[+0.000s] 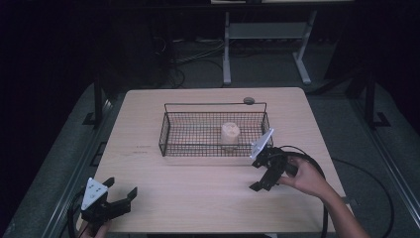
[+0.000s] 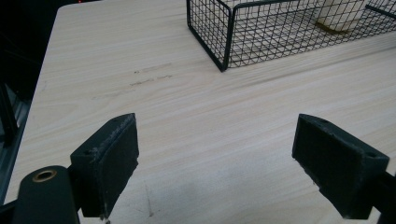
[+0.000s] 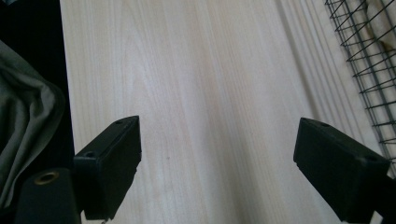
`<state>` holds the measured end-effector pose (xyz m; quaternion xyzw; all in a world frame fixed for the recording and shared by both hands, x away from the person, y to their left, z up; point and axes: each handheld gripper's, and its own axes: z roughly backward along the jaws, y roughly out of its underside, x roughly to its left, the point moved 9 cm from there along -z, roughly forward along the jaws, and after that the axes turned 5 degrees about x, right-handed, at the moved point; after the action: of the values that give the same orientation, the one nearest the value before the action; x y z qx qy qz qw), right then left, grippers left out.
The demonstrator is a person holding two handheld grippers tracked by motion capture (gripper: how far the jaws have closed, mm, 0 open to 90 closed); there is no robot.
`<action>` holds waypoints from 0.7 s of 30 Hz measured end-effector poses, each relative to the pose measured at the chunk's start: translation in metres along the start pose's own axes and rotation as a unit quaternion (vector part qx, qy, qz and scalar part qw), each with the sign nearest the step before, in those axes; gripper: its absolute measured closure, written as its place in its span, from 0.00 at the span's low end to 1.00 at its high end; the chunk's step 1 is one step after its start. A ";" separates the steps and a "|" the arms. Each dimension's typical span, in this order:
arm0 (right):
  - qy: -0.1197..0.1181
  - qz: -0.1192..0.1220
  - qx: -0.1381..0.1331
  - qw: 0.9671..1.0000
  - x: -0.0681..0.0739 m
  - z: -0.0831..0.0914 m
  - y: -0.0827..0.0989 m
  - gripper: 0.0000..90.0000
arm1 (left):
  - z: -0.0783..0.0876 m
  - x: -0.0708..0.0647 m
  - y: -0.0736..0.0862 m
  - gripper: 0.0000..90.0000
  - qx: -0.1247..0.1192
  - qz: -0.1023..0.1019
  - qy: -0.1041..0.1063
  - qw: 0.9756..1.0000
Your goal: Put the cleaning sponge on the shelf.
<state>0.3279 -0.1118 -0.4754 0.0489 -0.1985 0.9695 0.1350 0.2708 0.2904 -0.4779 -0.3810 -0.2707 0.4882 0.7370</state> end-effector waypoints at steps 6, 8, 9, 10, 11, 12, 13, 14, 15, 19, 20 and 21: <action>0.001 -0.002 -0.002 1.000 0.002 -0.001 0.009 0.16 | 0.000 0.000 0.000 0.15 0.000 0.000 0.000 1.000; 0.001 -0.003 -0.001 1.000 0.004 -0.002 0.012 0.16 | -0.001 0.000 0.000 0.15 0.000 -0.001 0.000 1.000; 0.002 -0.001 -0.003 1.000 0.005 -0.002 0.013 0.16 | -0.001 0.000 0.000 0.15 0.000 -0.001 -0.001 1.000; 0.003 0.000 -0.002 1.000 0.006 -0.003 0.015 0.16 | -0.001 0.000 0.000 0.15 0.000 -0.001 -0.001 1.000; 0.004 0.001 -0.004 1.000 0.007 -0.003 0.017 0.16 | -0.001 -0.001 0.000 0.15 0.000 -0.001 0.000 1.000; 0.004 -0.001 -0.004 1.000 0.007 -0.004 0.019 0.16 | -0.001 -0.001 0.000 0.15 0.000 -0.001 0.000 1.000; 0.004 -0.003 -0.003 1.000 0.008 -0.004 0.021 0.16 | -0.001 -0.001 0.000 0.15 0.000 -0.002 0.000 1.000; 0.003 -0.004 -0.001 1.000 0.008 -0.005 0.023 0.16 | -0.001 -0.001 0.000 0.15 0.000 -0.002 0.000 1.000; 0.000 -0.006 0.000 1.000 0.008 -0.005 0.024 0.16 | -0.001 -0.001 0.000 0.15 0.000 -0.002 0.000 1.000; 0.002 -0.009 -0.007 1.000 0.009 -0.007 0.030 0.16 | -0.001 -0.001 0.001 0.15 0.002 -0.003 -0.001 1.000; -0.001 -0.010 -0.005 1.000 0.010 -0.007 0.032 0.16 | -0.001 -0.001 0.001 0.15 0.002 -0.003 0.000 1.000; 0.001 -0.011 -0.005 1.000 0.010 -0.007 0.033 0.16 | -0.001 -0.001 0.001 0.15 0.002 -0.003 -0.001 1.000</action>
<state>0.3083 -0.1359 -0.4931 0.0499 -0.2031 0.9669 0.1460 0.2711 0.2893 -0.4795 -0.3785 -0.2717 0.4867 0.7389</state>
